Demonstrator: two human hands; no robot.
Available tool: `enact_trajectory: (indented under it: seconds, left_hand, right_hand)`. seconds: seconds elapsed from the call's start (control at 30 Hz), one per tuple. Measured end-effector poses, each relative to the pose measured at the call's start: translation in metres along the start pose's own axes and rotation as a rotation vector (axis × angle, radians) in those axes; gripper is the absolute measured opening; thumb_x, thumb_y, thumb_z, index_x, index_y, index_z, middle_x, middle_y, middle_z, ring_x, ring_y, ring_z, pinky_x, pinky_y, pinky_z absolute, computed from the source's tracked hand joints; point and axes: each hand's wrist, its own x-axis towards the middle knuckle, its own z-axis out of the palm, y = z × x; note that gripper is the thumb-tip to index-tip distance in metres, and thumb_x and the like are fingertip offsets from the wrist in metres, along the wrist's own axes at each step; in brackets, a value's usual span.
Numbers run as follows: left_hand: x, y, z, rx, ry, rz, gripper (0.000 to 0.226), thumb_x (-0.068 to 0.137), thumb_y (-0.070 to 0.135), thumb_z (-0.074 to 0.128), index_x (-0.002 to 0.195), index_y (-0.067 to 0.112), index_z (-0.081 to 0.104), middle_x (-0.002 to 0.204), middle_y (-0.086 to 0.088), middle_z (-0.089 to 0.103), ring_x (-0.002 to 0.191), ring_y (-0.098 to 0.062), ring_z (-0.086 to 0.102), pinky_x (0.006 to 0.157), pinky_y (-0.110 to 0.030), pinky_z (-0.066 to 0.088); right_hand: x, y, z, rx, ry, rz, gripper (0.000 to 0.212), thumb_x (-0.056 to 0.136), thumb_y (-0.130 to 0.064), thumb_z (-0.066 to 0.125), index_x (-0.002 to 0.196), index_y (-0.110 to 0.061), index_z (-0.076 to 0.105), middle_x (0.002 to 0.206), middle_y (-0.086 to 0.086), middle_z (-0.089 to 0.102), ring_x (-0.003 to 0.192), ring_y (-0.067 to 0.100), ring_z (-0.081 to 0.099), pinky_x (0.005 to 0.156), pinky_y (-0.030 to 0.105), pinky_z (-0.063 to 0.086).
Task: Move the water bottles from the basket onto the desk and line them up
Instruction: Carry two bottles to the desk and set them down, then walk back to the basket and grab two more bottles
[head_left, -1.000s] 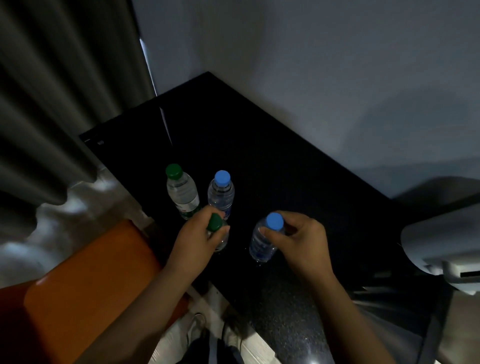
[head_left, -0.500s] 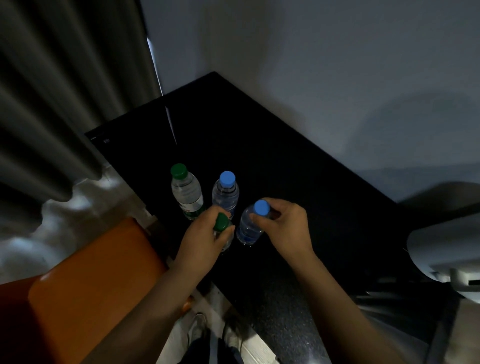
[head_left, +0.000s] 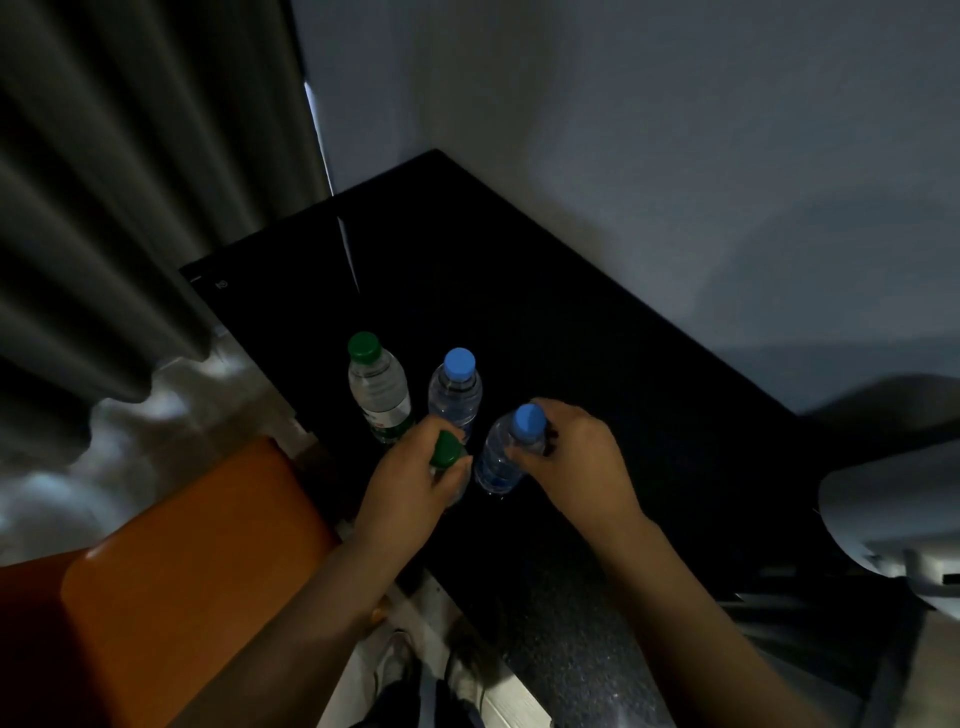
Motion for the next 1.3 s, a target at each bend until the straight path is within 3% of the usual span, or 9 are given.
enact_trajectory:
  seconds: [0.1, 0.2, 0.37, 0.5, 0.7, 0.9, 1.03, 1.17, 1.3]
  left_hand:
    - [-0.002, 0.002, -0.002, 0.005, -0.014, -0.007, 0.018, 0.088, 0.017, 0.064, 0.104, 0.017, 0.056, 0.093, -0.004, 0.062, 0.089, -0.014, 0.061, 0.080, -0.039, 0.053]
    - [-0.003, 0.005, -0.004, 0.008, -0.020, -0.003, 0.017, 0.088, 0.019, 0.064, 0.103, 0.016, 0.056, 0.092, -0.005, 0.060, 0.087, -0.016, 0.060, 0.078, -0.037, 0.052]
    - [0.001, 0.008, -0.012, 0.046, -0.113, 0.007, 0.015, 0.088, 0.017, 0.064, 0.098, 0.010, 0.054, 0.087, -0.009, 0.057, 0.082, -0.022, 0.058, 0.072, -0.034, 0.048]
    - [0.009, 0.018, -0.032, 0.193, -0.241, 0.056, 0.027, 0.087, 0.020, 0.064, 0.112, 0.016, 0.055, 0.103, -0.001, 0.055, 0.092, -0.017, 0.057, 0.077, -0.028, 0.047]
    - [0.001, 0.050, -0.063, 0.351, -0.403, 0.294, 0.034, 0.086, 0.027, 0.065, 0.116, 0.023, 0.050, 0.103, 0.008, 0.048, 0.091, -0.008, 0.049, 0.074, -0.022, 0.038]
    - [-0.027, 0.084, -0.042, 0.426, -0.691, 0.455, 0.042, 0.086, 0.035, 0.064, 0.124, 0.029, 0.047, 0.124, 0.008, 0.051, 0.108, -0.008, 0.051, 0.084, -0.022, 0.043]
    - [-0.052, 0.097, -0.010, 0.454, -0.855, 0.568, 0.045, 0.088, 0.036, 0.061, 0.129, 0.028, 0.045, 0.128, 0.006, 0.050, 0.114, -0.010, 0.049, 0.091, -0.024, 0.044]
    - [-0.084, 0.112, 0.022, 0.497, -0.979, 0.652, 0.046, 0.087, 0.035, 0.062, 0.129, 0.028, 0.047, 0.126, 0.007, 0.052, 0.112, -0.010, 0.052, 0.085, -0.021, 0.043]
    - [-0.127, 0.133, 0.056, 0.558, -1.116, 0.769, 0.041, 0.087, 0.034, 0.062, 0.124, 0.021, 0.050, 0.122, 0.002, 0.055, 0.111, -0.015, 0.054, 0.093, -0.031, 0.049]
  right_hand:
    - [-0.007, 0.000, -0.016, -0.222, -0.122, 0.027, 0.042, 0.081, -0.030, 0.073, 0.118, -0.015, 0.059, 0.112, 0.002, 0.062, 0.093, 0.012, 0.058, 0.072, 0.017, 0.042]
    - [-0.020, 0.003, -0.027, -0.422, -0.300, 0.070, 0.040, 0.083, -0.033, 0.069, 0.117, -0.015, 0.060, 0.116, 0.002, 0.062, 0.101, 0.015, 0.058, 0.081, 0.025, 0.050]
    - [-0.043, 0.002, -0.032, -0.496, -0.401, 0.162, 0.037, 0.082, -0.038, 0.068, 0.114, -0.021, 0.060, 0.113, -0.002, 0.061, 0.100, 0.013, 0.058, 0.078, 0.024, 0.048]
    - [-0.058, -0.006, -0.033, -0.495, -0.443, 0.319, 0.043, 0.084, -0.039, 0.066, 0.123, -0.024, 0.055, 0.120, -0.002, 0.059, 0.105, 0.014, 0.057, 0.079, 0.024, 0.044]
    - [-0.106, -0.025, -0.027, -0.502, -0.272, 0.431, 0.039, 0.085, -0.038, 0.064, 0.121, -0.025, 0.059, 0.117, -0.001, 0.062, 0.105, 0.016, 0.060, 0.080, 0.025, 0.047]
    - [-0.174, -0.036, -0.027, -0.447, -0.148, 0.626, 0.031, 0.084, -0.038, 0.059, 0.111, -0.024, 0.065, 0.110, 0.000, 0.068, 0.101, 0.021, 0.064, 0.084, 0.034, 0.053]
    - [-0.224, -0.034, -0.034, -0.394, -0.075, 0.758, 0.036, 0.084, -0.037, 0.063, 0.119, -0.030, 0.062, 0.117, -0.005, 0.067, 0.106, 0.015, 0.062, 0.086, 0.028, 0.052]
    - [-0.280, -0.032, -0.038, -0.346, 0.028, 0.895, 0.044, 0.082, -0.042, 0.065, 0.125, -0.034, 0.059, 0.123, -0.011, 0.064, 0.111, 0.011, 0.060, 0.089, 0.025, 0.048]
    - [-0.346, -0.028, -0.039, -0.304, 0.136, 1.038, 0.047, 0.082, -0.043, 0.065, 0.128, -0.034, 0.057, 0.125, -0.015, 0.062, 0.116, 0.007, 0.056, 0.089, 0.021, 0.043]
